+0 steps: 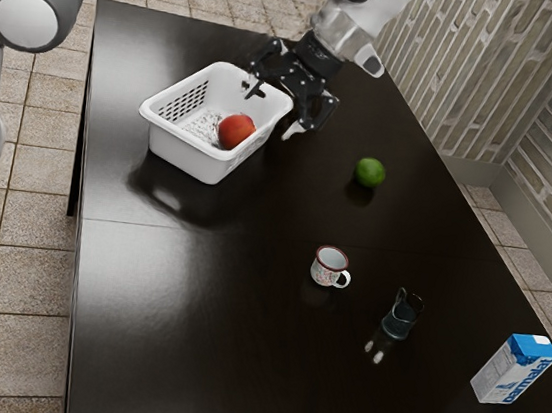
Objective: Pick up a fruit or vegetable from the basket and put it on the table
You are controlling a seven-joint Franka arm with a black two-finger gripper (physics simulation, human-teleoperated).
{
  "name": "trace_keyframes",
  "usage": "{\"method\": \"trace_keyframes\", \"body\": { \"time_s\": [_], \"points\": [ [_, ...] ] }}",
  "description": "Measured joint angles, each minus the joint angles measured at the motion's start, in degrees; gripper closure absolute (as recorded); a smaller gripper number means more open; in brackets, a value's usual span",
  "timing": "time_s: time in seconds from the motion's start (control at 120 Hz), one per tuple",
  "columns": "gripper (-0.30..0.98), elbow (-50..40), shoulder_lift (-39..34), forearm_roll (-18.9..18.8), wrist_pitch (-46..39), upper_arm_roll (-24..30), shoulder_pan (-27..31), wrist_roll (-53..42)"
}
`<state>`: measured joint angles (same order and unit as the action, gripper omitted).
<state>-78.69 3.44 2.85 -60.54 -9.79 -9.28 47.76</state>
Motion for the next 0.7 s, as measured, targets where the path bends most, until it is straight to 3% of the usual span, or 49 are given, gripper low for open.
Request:
{"method": "trace_keyframes", "body": {
  "time_s": [0.142, 0.225, 0.325, 0.45, 0.492, 0.583, 0.7],
  "points": [
    [0.0, -0.4, 0.3, 0.7, -12.0, 0.1, -1.6, 16.1],
    [0.0, -0.4, -2.1, 0.7, -15.4, -0.6, -4.2, 17.9],
    [0.0, -0.4, -2.9, 0.5, -17.6, -4.1, -9.5, 12.9],
    [0.0, -0.4, -4.9, 0.9, -19.1, -8.5, -15.8, -1.7],
    [0.0, -8.6, -11.5, 1.1, -20.7, -10.9, -18.9, -6.6],
    [0.01, -29.8, -29.7, -1.2, -28.4, -16.6, -5.2, -16.9],
    [0.0, -35.2, -31.4, -2.8, -35.5, -21.4, 0.3, -29.4]
  ]
}}
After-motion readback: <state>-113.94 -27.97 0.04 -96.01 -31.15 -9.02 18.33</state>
